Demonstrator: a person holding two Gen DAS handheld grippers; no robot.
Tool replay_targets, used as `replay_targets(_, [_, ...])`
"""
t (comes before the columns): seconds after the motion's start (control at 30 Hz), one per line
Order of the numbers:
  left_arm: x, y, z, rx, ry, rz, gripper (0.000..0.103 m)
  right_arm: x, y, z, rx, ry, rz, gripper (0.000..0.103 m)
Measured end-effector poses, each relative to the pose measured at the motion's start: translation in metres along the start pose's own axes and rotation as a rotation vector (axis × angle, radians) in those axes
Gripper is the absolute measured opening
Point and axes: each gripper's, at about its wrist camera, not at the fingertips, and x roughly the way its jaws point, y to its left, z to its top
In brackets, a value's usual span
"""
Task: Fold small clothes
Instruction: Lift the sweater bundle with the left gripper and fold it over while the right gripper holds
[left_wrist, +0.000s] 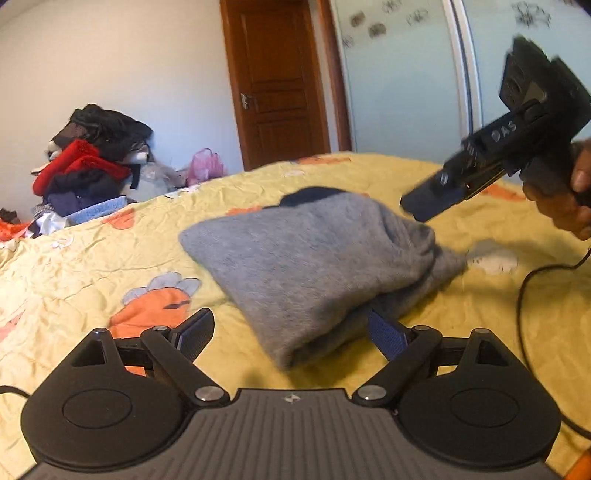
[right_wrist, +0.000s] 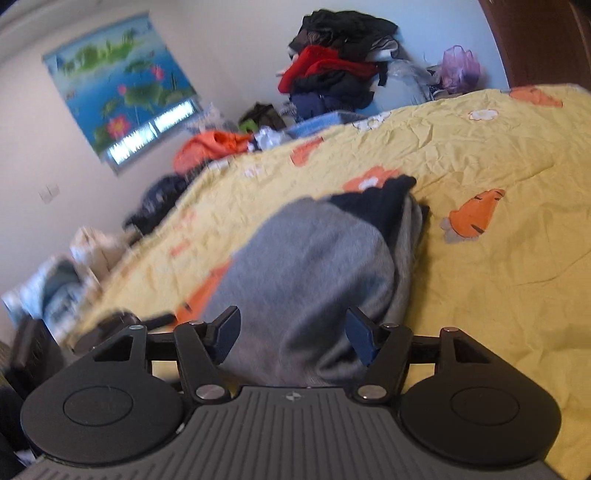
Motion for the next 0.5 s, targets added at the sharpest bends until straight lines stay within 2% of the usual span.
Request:
replay_targets(0.07, [0.005, -0.007, -0.001, 0.016, 0.047, 0.023, 0.089, 0.007, -0.003, -0.006, 0.001, 0.053, -0.029, 0.054])
replay_targets(0.1, [0.011, -0.01, 0.001, 0.023, 0.08, 0.03, 0.083, 0.011, -0.003, -0.007, 0.011, 0.069, -0.02, 0.052])
replay_targets(0.13, [0.015, -0.014, 0.0, 0.027, 0.105, 0.039, 0.078, 0.012, 0.0, -0.01, 0.012, 0.077, -0.01, 0.052])
replay_targets(0.17, [0.023, -0.015, -0.003, 0.023, 0.123, 0.042, 0.077, 0.015, 0.002, -0.01, 0.006, 0.089, -0.012, 0.052])
replay_targets(0.3, [0.03, -0.012, -0.005, -0.004, 0.145, 0.04, 0.066, 0.026, 0.006, -0.016, -0.047, 0.135, -0.109, 0.049])
replay_targets(0.33, [0.03, -0.012, -0.004, -0.005, 0.139, 0.039, 0.054, 0.025, 0.004, -0.018, -0.041, 0.138, -0.105, 0.046])
replay_targets(0.37, [0.03, -0.012, -0.003, -0.008, 0.132, 0.039, 0.047, 0.025, 0.002, -0.02, -0.035, 0.142, -0.101, 0.042])
replay_targets(0.43, [0.031, -0.011, 0.0, -0.025, 0.12, 0.042, 0.027, 0.026, -0.003, -0.023, -0.026, 0.144, -0.1, 0.02])
replay_targets(0.47, [0.03, -0.01, 0.002, -0.035, 0.115, 0.038, 0.025, 0.025, -0.006, -0.022, 0.001, 0.143, -0.08, 0.016])
replay_targets(0.5, [0.028, -0.007, 0.003, -0.045, 0.11, 0.035, 0.02, 0.02, -0.01, -0.021, 0.039, 0.142, -0.044, 0.015])
